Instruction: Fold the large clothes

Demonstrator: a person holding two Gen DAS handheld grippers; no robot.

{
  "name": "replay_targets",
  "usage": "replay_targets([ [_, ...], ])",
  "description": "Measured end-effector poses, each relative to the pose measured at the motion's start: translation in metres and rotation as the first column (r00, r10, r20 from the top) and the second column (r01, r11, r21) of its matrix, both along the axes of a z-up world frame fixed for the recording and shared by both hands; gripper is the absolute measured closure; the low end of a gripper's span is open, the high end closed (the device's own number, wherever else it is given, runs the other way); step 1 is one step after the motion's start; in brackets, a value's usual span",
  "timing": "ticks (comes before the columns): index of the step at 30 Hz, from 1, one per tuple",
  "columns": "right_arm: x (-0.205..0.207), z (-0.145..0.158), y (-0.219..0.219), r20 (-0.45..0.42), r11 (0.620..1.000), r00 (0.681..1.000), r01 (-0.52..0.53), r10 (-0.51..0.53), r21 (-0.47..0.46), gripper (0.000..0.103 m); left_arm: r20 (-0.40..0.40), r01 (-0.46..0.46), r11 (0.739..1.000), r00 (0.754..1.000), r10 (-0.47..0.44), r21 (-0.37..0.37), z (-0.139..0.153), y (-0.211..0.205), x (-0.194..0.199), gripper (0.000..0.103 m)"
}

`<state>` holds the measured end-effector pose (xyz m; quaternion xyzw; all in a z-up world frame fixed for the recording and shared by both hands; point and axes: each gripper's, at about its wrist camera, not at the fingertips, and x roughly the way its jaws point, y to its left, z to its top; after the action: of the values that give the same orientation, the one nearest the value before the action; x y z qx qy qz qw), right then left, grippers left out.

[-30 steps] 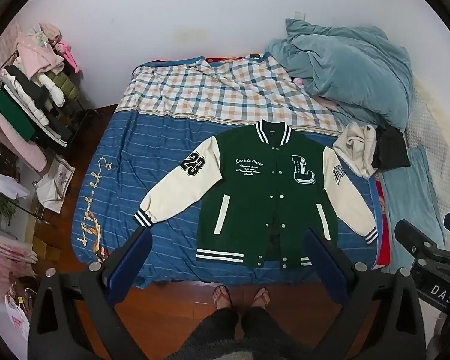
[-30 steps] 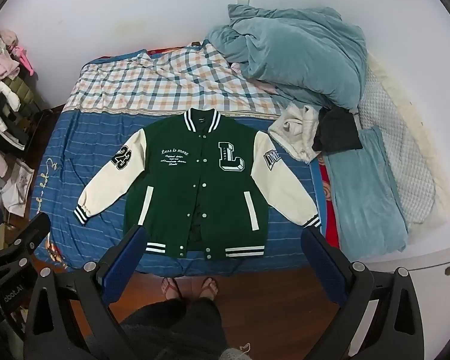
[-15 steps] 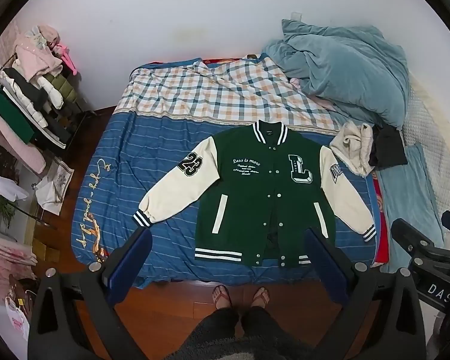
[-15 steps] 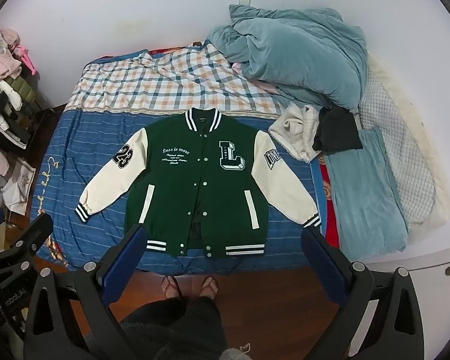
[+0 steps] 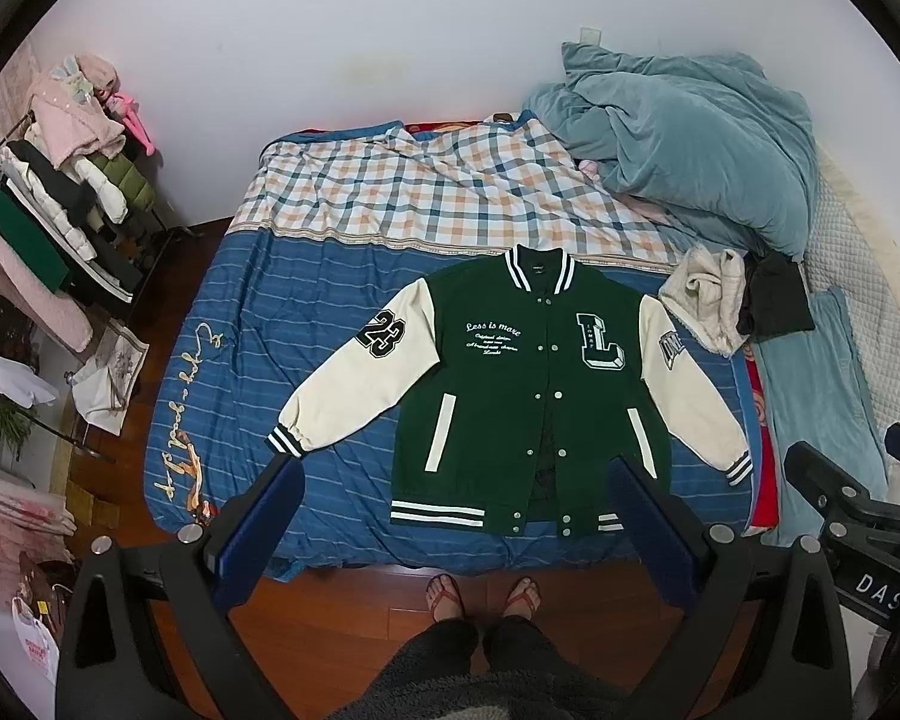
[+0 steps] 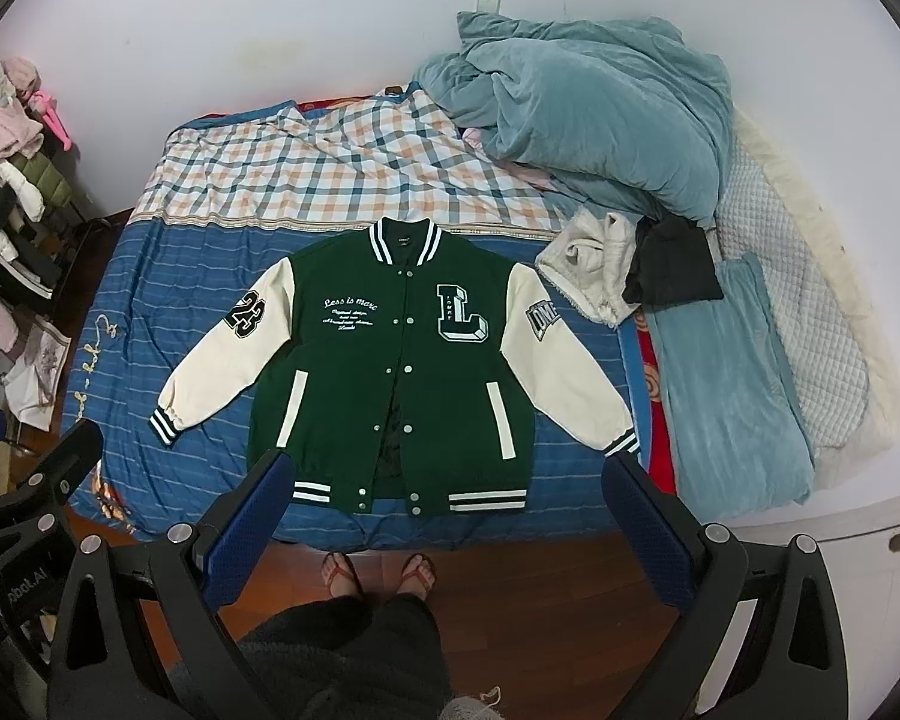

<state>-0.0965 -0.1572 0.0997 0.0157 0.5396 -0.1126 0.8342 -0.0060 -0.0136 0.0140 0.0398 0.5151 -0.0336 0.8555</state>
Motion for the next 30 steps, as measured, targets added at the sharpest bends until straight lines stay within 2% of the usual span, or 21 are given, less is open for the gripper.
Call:
replay_targets([
  [2,0.000,-0.002,-0.001,0.001,1.000,1.000,0.001,-0.001,-0.004,0.000,0.000,0.001,1.000,1.000,-0.001,0.000,0.000,0.001,0.003,0.000],
  [3,-0.001,0.011,0.004,0.001,1.000,1.000,0.000,0.000,-0.002,0.000,-0.002,0.001,1.000,1.000,-0.001,-0.002,0.000,0.001,0.003,0.000],
  [6,-0.002,0.015,0.003,0.001,1.000,1.000,0.001,-0.001,-0.001,0.000,0.002,0.001,1.000,1.000,-0.001,0.002,-0.001,0.000,0.003,0.000],
  [30,0.000,0.014,0.002,0.004,1.000,1.000,-0.001,0.001,0.001,0.000,0.010,0.004,1.000,1.000,-0.004,-0.001,0.001,-0.004,0.004,0.000],
])
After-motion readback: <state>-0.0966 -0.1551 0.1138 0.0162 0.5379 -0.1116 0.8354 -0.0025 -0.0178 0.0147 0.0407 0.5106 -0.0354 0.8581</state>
